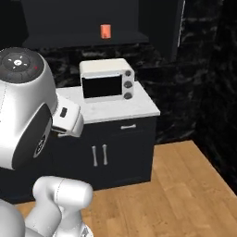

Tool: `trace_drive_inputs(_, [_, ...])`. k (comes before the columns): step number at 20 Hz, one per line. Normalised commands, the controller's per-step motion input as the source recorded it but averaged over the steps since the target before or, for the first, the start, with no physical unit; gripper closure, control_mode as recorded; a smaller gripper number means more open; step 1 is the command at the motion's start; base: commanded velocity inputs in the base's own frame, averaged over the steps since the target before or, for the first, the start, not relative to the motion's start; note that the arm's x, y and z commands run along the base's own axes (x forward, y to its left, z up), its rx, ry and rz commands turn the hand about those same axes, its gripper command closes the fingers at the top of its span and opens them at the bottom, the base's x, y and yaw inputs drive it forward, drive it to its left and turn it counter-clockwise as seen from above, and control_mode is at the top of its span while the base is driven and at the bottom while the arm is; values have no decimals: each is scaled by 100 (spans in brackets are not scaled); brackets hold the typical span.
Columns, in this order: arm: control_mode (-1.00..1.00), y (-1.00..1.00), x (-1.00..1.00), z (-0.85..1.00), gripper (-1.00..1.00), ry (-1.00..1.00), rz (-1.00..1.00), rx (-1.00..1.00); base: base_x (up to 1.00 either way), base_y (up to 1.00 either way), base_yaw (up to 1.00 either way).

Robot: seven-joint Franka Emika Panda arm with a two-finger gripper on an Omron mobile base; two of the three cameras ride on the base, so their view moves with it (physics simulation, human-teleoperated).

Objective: Gather all objects into one cabinet and sort the glasses and bowls to opposite sides.

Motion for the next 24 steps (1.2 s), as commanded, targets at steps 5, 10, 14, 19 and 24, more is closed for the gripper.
trace_drive_inputs(5, [100,0,0,0,-100,0,0,0,77,0,33])
trace_drive_inputs(10, [100,0,0,0,-100,0,0,0,70,4,39])
trace_drive_inputs(14, [100,0,0,0,-100,0,0,0,62,0,41])
trace_drive_inputs(19, [100,0,0,0,-100,0,0,0,45,0,35])
trace_drive_inputs(24, [100,0,0,0,-100,0,0,0,49,-4,22])
